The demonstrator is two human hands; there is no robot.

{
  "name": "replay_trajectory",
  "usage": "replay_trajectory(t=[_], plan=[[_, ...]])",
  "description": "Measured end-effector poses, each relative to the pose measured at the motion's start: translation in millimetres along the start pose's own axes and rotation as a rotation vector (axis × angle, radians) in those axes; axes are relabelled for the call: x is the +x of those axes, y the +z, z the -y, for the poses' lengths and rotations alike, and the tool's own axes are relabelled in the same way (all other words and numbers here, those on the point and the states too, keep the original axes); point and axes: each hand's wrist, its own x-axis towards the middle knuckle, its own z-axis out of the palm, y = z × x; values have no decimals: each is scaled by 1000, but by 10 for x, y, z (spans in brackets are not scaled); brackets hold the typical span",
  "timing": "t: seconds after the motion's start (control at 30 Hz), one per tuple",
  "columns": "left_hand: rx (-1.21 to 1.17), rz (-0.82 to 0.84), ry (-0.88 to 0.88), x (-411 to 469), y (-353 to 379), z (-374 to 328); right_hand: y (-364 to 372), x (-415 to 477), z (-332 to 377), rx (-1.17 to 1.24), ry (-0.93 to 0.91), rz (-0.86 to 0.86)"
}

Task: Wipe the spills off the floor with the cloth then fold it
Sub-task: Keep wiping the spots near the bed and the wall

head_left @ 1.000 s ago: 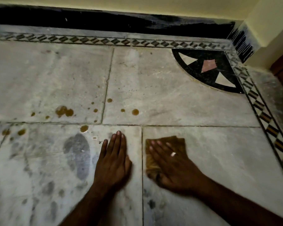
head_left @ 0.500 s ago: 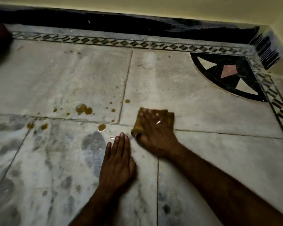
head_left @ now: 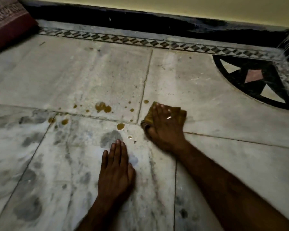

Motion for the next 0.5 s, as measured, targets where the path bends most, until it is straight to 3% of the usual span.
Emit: replay_trajectory(t=[0.13,0.3,0.5], plan=[[-83,-33,-19,-41,1,64,124,-357,615,62,-152,41],[-371,-100,-112,-48,7,180,169,-756,906,92,-294,93],[-409,6,-50,-115,-90,191,136,-1178,900,123,-431,231]])
